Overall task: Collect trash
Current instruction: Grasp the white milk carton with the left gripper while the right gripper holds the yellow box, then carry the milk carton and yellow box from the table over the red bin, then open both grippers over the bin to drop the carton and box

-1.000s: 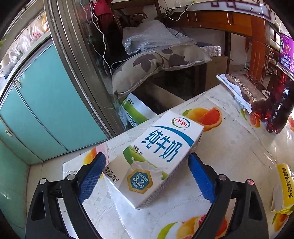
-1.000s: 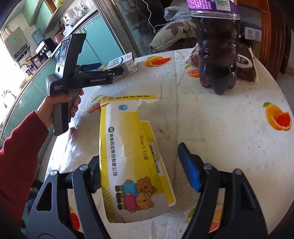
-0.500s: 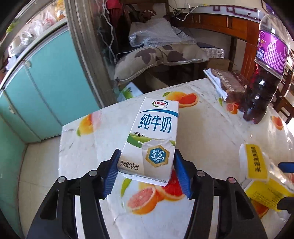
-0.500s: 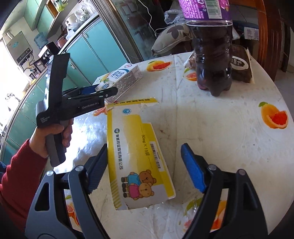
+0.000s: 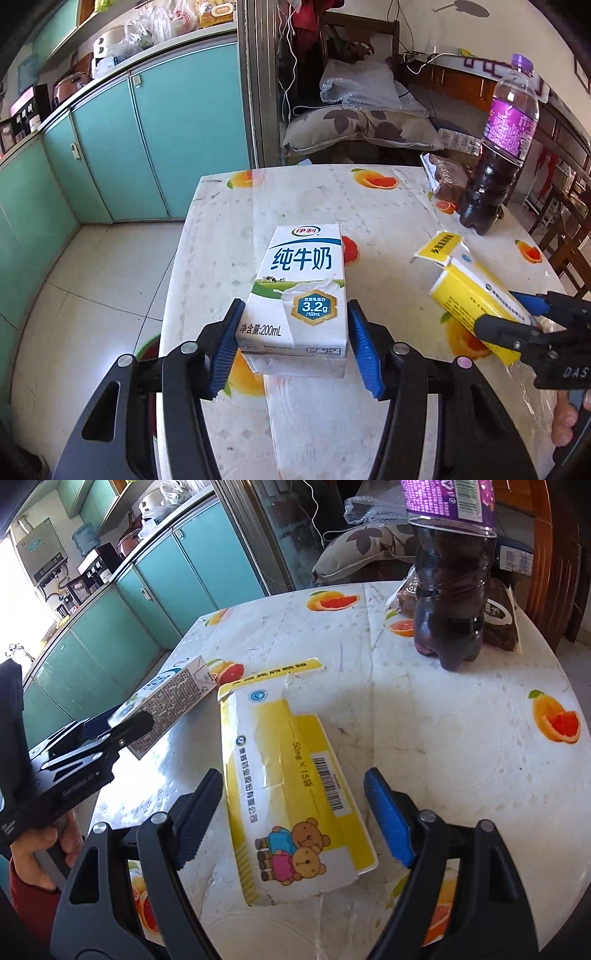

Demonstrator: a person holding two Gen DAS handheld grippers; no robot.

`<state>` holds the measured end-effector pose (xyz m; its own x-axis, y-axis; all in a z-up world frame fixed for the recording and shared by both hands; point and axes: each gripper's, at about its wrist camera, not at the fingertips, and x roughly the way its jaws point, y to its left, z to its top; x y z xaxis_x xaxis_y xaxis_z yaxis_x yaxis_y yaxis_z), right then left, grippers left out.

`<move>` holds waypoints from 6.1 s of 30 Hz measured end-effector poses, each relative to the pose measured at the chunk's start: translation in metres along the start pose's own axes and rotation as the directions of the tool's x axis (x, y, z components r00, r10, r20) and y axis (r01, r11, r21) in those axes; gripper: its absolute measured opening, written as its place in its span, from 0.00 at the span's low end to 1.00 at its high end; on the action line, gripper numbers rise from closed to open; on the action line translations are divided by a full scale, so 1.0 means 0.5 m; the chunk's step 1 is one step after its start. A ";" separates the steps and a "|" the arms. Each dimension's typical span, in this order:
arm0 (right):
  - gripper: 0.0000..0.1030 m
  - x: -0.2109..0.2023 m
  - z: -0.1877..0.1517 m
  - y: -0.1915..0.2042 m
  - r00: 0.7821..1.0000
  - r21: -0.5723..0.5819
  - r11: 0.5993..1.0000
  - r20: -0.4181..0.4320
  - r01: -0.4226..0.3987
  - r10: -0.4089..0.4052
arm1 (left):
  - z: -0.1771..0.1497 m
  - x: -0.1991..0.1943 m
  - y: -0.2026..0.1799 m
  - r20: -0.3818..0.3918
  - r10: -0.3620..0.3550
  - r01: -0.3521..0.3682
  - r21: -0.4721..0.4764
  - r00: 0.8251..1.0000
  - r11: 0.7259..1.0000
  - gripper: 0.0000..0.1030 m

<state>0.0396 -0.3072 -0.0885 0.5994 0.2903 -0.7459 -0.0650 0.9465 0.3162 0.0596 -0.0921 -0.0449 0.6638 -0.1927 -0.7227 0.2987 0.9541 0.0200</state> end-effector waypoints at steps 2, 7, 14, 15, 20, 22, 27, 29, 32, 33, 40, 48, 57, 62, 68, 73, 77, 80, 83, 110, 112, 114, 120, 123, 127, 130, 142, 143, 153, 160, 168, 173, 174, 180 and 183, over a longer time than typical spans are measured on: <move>0.76 0.003 -0.002 0.006 1.000 -0.001 1.000 -0.011 -0.011 0.011 | -0.016 -0.006 -0.003 -0.012 -0.009 0.009 0.008 1.000 1.000 0.51; 0.81 -0.007 -0.004 0.021 1.000 -0.019 0.999 -0.003 -0.026 0.026 | -0.043 -0.008 -0.006 -0.043 -0.026 0.027 0.021 0.999 0.999 0.65; 0.84 -0.016 0.005 0.008 1.000 0.004 1.000 0.017 -0.013 0.013 | -0.026 -0.009 0.005 -0.020 -0.022 0.022 0.004 1.000 1.000 0.83; 0.84 -0.014 0.005 0.003 1.000 0.007 1.000 0.015 -0.008 0.008 | -0.023 -0.003 0.005 -0.023 -0.020 0.020 0.003 1.000 1.000 0.83; 0.84 -0.006 0.003 0.000 1.000 -0.007 1.000 0.014 0.027 -0.027 | -0.019 0.035 -0.003 -0.041 -0.022 0.022 0.005 0.999 1.000 0.83; 0.84 -0.004 0.001 0.006 0.999 -0.026 0.999 0.020 0.043 -0.043 | -0.023 0.047 -0.005 -0.044 -0.034 0.034 -0.004 0.998 0.999 0.83; 0.84 0.009 -0.001 0.017 0.998 -0.051 0.997 0.015 0.054 -0.053 | -0.023 0.059 0.001 -0.045 -0.084 0.082 -0.034 0.995 0.996 0.81; 0.82 0.015 -0.004 0.022 0.998 -0.062 0.996 0.008 0.056 -0.056 | -0.022 0.058 0.009 -0.034 -0.093 0.091 -0.054 0.995 0.994 0.79; 0.80 0.026 -0.006 0.031 0.998 -0.077 0.995 -0.003 0.059 -0.060 | -0.020 0.067 0.019 -0.046 -0.119 0.115 -0.079 0.992 0.990 0.71; 0.80 0.028 -0.007 0.034 0.998 -0.083 0.994 -0.003 0.064 -0.064 | -0.019 0.070 0.020 -0.050 -0.125 0.120 -0.082 0.991 0.989 0.68; 0.60 0.029 -0.008 0.038 0.998 -0.081 0.995 0.009 0.060 -0.060 | -0.022 0.073 0.012 -0.055 -0.161 0.157 -0.071 0.985 0.985 0.51; 0.32 0.022 -0.014 0.059 0.998 -0.126 0.990 0.033 0.056 -0.052 | -0.024 0.041 0.017 0.002 -0.190 0.190 -0.075 0.982 0.979 0.50; 0.31 0.021 -0.012 0.053 0.999 -0.106 0.994 0.048 0.027 -0.022 | -0.026 -0.005 0.055 0.066 -0.155 0.159 -0.066 0.986 0.985 0.50; 0.31 0.013 -0.010 0.062 0.998 -0.100 0.995 0.056 0.011 -0.005 | -0.029 -0.029 0.089 0.091 -0.126 0.133 -0.071 0.988 0.989 0.50; 0.31 0.009 -0.004 0.101 0.997 -0.144 0.989 0.075 0.023 -0.013 | -0.035 -0.055 0.122 0.120 -0.120 0.132 -0.094 0.985 0.987 0.48; 0.31 0.007 -0.004 0.140 0.996 -0.165 0.986 0.082 0.033 -0.020 | -0.044 -0.068 0.143 0.131 -0.101 0.115 -0.102 0.986 0.988 0.48; 0.31 -0.004 -0.007 0.165 0.994 -0.175 0.983 0.102 0.049 -0.031 | -0.047 -0.080 0.154 0.144 -0.096 0.112 -0.105 0.985 0.988 0.48; 0.31 -0.007 -0.006 0.176 0.994 -0.165 0.985 0.107 0.048 -0.031 | -0.049 -0.092 0.159 0.163 -0.096 0.113 -0.101 0.982 0.988 0.47; 0.31 -0.016 -0.001 0.186 0.992 -0.154 0.987 0.119 0.049 -0.031 | -0.054 -0.104 0.169 0.175 -0.096 0.115 -0.101 0.980 0.988 0.47; 0.31 0.035 0.057 0.396 0.990 -0.271 0.960 0.093 -0.075 0.104 | -0.171 -0.102 0.376 0.081 0.070 -0.049 -0.240 0.994 0.970 0.47; 0.31 0.044 0.062 0.412 0.989 -0.276 0.956 0.080 -0.096 0.122 | -0.181 -0.090 0.384 0.053 0.080 -0.065 -0.245 0.995 0.967 0.47; 0.31 0.057 0.068 0.429 0.988 -0.279 0.953 0.061 -0.122 0.144 | -0.190 -0.079 0.387 0.028 0.084 -0.075 -0.237 0.996 0.969 0.47; 0.31 0.106 0.078 0.490 0.979 -0.290 0.936 -0.022 -0.202 0.204 | -0.203 -0.058 0.395 -0.004 0.066 -0.065 -0.247 0.998 0.967 0.47; 0.31 0.133 0.082 0.517 0.976 -0.301 0.929 -0.057 -0.216 0.208 | -0.207 -0.042 0.397 -0.027 0.057 -0.062 -0.261 0.998 0.963 0.47; 0.31 0.161 0.088 0.542 0.980 -0.333 0.922 -0.085 -0.198 0.179 | -0.212 -0.015 0.398 -0.059 0.055 -0.068 -0.245 0.997 0.967 0.47; 0.31 0.177 0.096 0.546 0.978 -0.328 0.923 -0.109 -0.203 0.176 | -0.217 0.004 0.402 -0.086 0.055 -0.074 -0.233 0.995 0.970 0.47; 0.31 0.251 0.095 0.554 0.966 -0.273 0.936 -0.190 -0.223 0.174 | -0.216 0.031 0.429 -0.120 0.058 -0.088 -0.264 0.991 0.961 0.48; 0.31 0.254 0.095 0.555 0.966 -0.272 0.937 -0.192 -0.221 0.172 | -0.218 0.032 0.427 -0.122 0.057 -0.088 -0.266 0.991 0.960 0.48; 0.31 0.268 0.105 0.556 0.968 -0.267 0.941 -0.193 -0.208 0.159 | -0.215 0.043 0.422 -0.147 0.055 -0.093 -0.263 0.988 0.960 0.48; 0.31 0.269 0.106 0.558 0.969 -0.268 0.941 -0.192 -0.204 0.156 | -0.214 0.049 0.422 -0.150 0.055 -0.094 -0.268 0.987 0.959 0.48; 0.31 0.278 0.107 0.561 0.975 -0.283 0.944 -0.185 -0.172 0.122 | -0.219 0.057 0.435 -0.160 0.058 -0.101 -0.278 0.986 0.955 0.48; 0.44 0.284 0.115 0.557 0.981 -0.262 0.955 -0.166 -0.139 0.098 | -0.221 0.073 0.443 -0.173 0.048 -0.101 -0.314 0.984 0.944 0.51; 0.48 0.283 0.118 0.555 0.983 -0.257 0.957 -0.157 -0.137 0.098 | -0.221 0.071 0.445 -0.170 0.052 -0.105 -0.319 0.984 0.942 0.55; 0.50 0.246 0.123 0.545 0.991 -0.278 0.954 -0.101 -0.109 0.084 | -0.212 0.048 0.447 -0.129 0.075 -0.115 -0.339 0.989 0.934 0.68; 0.57 0.212 0.116 0.536 0.995 -0.302 0.949 -0.057 -0.091 0.077 | -0.202 0.032 0.443 -0.105 0.080 -0.113 -0.360 0.991 0.926 0.72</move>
<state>0.1319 -0.0310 -0.0487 0.5458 0.3703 -0.7516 -0.3569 0.9143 0.1913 0.0673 0.1392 -0.1219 0.6100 -0.0901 -0.7873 -0.0454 0.9879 -0.1483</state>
